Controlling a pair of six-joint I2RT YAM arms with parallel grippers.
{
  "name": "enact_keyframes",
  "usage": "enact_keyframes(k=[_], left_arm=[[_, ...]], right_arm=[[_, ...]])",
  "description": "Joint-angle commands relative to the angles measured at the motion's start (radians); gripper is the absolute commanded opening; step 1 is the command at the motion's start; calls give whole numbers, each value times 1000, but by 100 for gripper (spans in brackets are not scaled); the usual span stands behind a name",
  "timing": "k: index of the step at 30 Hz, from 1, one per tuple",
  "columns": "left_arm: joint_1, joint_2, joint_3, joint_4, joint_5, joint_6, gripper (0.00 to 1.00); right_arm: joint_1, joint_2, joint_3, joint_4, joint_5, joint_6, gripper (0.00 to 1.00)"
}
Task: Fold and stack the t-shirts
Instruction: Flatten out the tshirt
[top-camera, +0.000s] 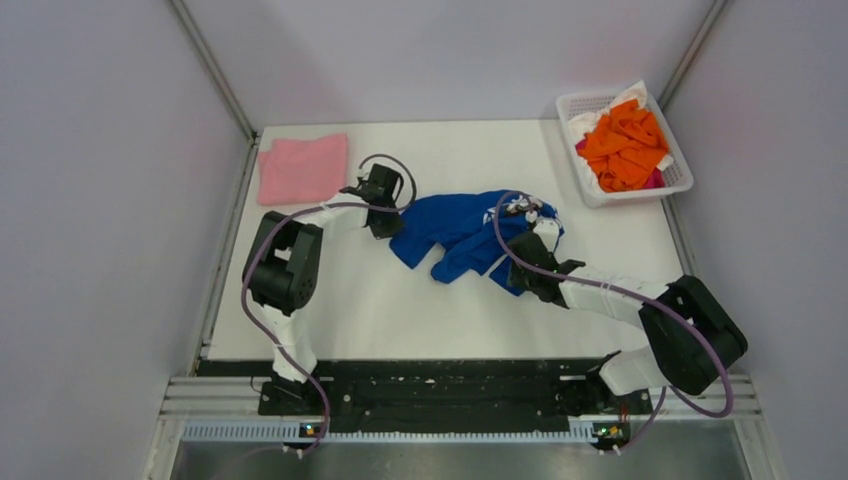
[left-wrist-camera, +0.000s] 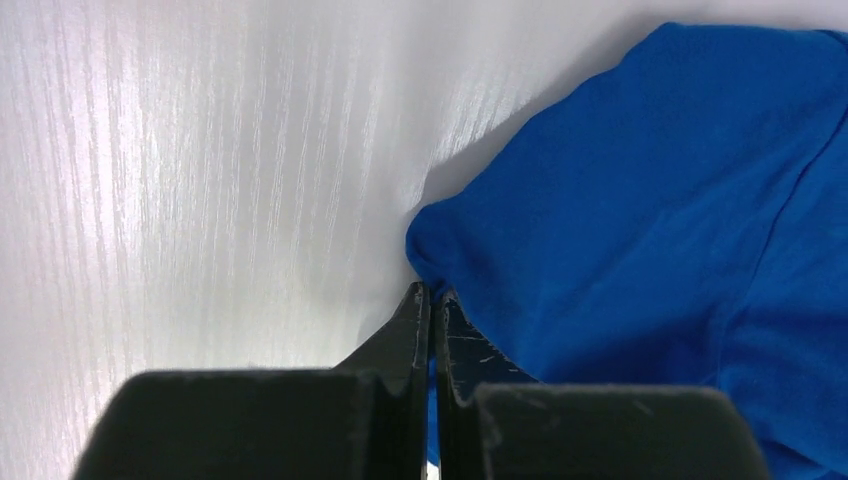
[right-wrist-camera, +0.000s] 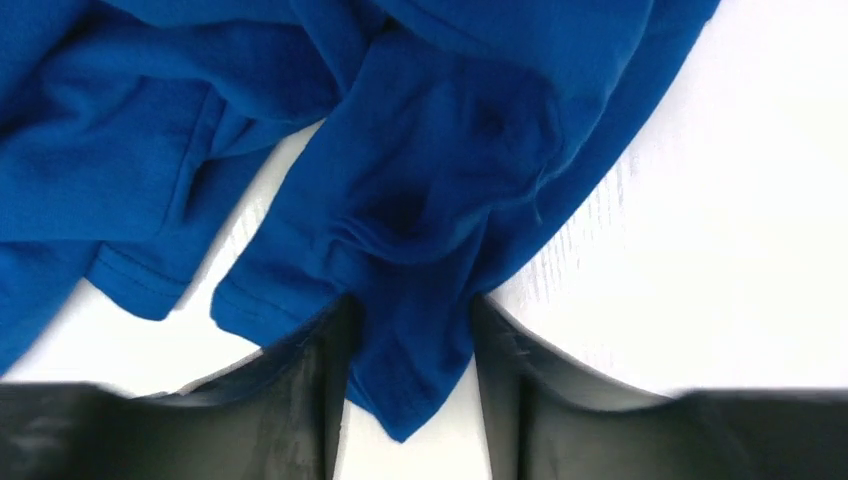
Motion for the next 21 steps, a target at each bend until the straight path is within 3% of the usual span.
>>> enact_keyframes(k=[1,2,7,14,21], left_arm=[[-10,-61,-127,-4,-27,7,0],[-10,-101,-156,16,-42,9,0],[-10,-339,-317,72,-127,-2,0],[-12,-752,-505,178,-213,-13,0],[-13,-1059,-455,166,-304,77,0]], right_arm=[[13,-6,-31,35,50,31,32],[13,-14,-33,34,62,33,22],[13,-92,-17,-8,97,23,1],[13,-341,31,-91,195,-63,0],[11,-558,184,-108,280,-210,0]])
